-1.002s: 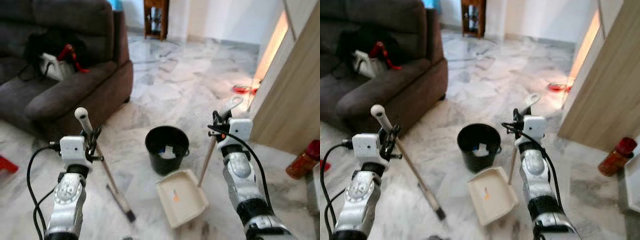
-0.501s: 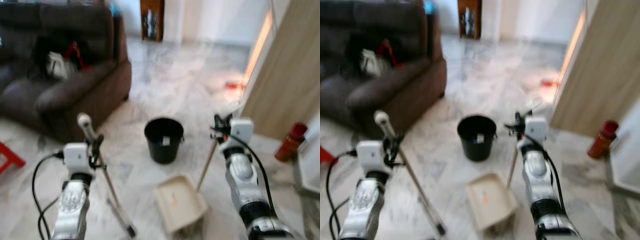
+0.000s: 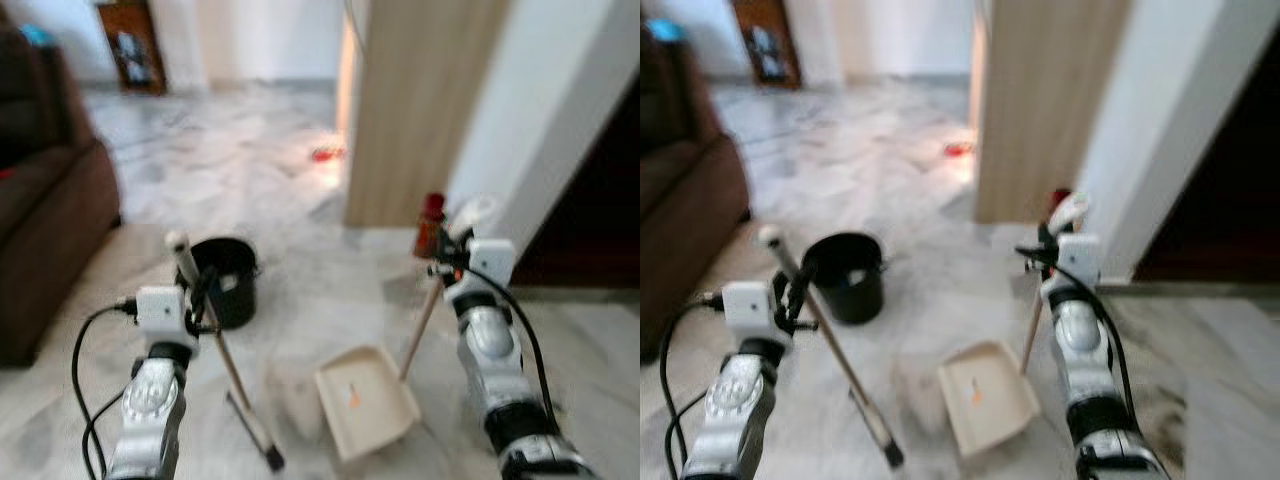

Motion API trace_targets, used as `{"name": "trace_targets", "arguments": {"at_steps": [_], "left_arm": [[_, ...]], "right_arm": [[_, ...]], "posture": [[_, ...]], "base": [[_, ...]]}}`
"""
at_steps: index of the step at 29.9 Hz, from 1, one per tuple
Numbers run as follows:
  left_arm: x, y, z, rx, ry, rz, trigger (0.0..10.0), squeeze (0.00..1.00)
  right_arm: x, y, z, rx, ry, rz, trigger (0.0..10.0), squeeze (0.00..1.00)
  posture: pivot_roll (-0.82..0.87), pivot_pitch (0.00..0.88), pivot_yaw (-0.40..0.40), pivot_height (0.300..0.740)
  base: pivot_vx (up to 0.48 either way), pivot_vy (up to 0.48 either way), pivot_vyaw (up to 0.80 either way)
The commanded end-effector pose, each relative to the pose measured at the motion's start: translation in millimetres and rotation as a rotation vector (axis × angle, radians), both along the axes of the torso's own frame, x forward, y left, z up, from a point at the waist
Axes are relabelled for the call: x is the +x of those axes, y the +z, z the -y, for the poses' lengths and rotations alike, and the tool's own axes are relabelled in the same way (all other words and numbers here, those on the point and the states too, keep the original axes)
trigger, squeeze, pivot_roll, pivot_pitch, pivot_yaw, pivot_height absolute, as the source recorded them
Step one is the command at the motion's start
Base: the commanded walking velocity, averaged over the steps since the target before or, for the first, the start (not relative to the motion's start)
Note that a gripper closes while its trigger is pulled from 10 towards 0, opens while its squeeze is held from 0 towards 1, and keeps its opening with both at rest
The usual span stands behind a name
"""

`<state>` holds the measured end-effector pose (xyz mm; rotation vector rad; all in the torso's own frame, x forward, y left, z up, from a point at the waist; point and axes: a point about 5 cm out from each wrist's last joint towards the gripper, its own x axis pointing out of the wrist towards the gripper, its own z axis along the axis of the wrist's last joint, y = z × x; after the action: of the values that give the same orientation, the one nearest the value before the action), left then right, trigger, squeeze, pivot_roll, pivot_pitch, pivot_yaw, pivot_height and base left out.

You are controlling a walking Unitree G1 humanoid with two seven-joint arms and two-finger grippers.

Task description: Sweep floor

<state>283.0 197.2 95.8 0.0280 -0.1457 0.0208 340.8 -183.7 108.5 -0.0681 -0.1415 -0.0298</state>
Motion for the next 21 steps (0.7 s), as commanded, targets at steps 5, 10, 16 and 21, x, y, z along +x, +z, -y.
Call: {"name": "trace_targets", "arguments": {"at_steps": [5, 10, 16, 21], "left_arm": [[1.2, 13.1, 0.6, 0.025, -0.011, 0.055, 10.0, 0.0], [0.6, 14.1, 1.7, 0.026, -0.016, 0.056, 10.0, 0.0], [-0.6, 12.1, 2.8, 0.03, -0.019, 0.047, 10.0, 0.0], [0.9, 10.3, 3.9, 0.064, -0.024, 0.024, 10.0, 0.0]], "right_arm": [[3.3, 11.8, -7.0, 0.0, 0.019, 0.046, 10.0, 0.0], [2.9, 12.0, -6.2, -0.001, 0.016, 0.046, 10.0, 0.0], [2.3, 11.9, -4.3, -0.006, 0.011, 0.043, 10.0, 0.0], [2.5, 11.7, -4.0, -0.007, 0.01, 0.042, 10.0, 0.0]], "posture": [[-0.03, 0.0, -0.014, 0.74], [-0.03, 0.0, -0.014, 0.74], [-0.03, 0.005, -0.015, 0.74], [-0.03, 0.0, -0.014, 0.74]], "base": [[0.0, 0.0, -0.8], [0.0, 0.0, -0.8], [0.0, 0.0, -0.8], [0.0, -0.189, -0.8]]}}
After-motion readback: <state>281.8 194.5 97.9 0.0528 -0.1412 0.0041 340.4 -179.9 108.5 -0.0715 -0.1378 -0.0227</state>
